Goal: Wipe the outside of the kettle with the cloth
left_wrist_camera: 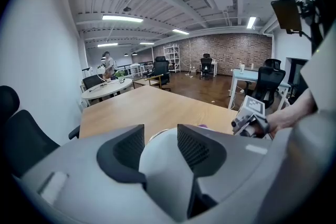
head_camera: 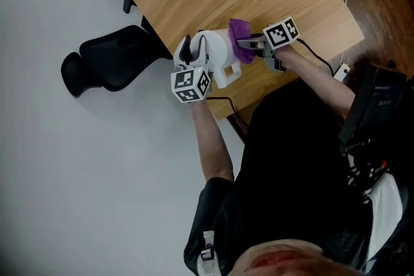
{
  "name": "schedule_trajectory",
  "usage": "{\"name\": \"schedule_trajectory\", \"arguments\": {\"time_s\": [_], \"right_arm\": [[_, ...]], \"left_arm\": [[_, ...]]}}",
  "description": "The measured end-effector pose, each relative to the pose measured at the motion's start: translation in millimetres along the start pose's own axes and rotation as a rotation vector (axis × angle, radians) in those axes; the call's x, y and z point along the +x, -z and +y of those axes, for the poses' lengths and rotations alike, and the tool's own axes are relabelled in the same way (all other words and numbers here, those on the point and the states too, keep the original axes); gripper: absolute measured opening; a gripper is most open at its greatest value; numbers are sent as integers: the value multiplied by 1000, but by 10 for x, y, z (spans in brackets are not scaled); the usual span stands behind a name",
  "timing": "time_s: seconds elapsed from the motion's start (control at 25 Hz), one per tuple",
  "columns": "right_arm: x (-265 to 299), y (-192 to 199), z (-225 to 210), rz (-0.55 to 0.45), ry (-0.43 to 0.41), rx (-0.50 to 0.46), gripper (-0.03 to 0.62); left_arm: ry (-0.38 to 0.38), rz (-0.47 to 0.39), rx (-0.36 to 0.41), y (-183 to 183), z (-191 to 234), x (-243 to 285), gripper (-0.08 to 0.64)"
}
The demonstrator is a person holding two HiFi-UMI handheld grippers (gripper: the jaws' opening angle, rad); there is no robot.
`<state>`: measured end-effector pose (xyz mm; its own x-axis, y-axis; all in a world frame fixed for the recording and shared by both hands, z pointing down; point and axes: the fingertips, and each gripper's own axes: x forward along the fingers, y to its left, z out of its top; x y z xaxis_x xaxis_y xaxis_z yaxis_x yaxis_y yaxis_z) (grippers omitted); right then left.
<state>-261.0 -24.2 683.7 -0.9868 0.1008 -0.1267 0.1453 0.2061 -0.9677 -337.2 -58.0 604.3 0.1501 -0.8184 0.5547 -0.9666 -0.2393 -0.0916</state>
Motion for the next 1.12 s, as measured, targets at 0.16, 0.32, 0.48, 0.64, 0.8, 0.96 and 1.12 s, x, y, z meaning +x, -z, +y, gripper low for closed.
{"name": "schedule_trajectory", "arguments": {"time_s": [0.16, 0.32, 0.48, 0.64, 0.8, 0.96, 1.12], "right_arm": [[-50, 241, -777, 70, 244, 75, 48], [-49, 465, -1302, 129, 410, 139, 44], [-31, 472, -1355, 149, 436, 124, 44], [-28, 489, -1345, 140, 414, 133, 46], [-193, 199, -851, 1, 295, 143, 48], [-250, -255, 43, -147, 35, 90, 48], [-168, -527, 945, -178, -218, -74, 48]], "left_arm": [[0, -15, 8, -18, -7, -28, 94], [-10, -31, 13, 21, 24, -61, 94], [0, -35, 19, 38, 42, -35, 94], [21, -26, 15, 55, 80, -10, 100], [16, -25, 14, 12, 70, 12, 97], [7, -23, 22, -4, 44, 40, 97], [6, -24, 20, 8, 63, 52, 95]]}}
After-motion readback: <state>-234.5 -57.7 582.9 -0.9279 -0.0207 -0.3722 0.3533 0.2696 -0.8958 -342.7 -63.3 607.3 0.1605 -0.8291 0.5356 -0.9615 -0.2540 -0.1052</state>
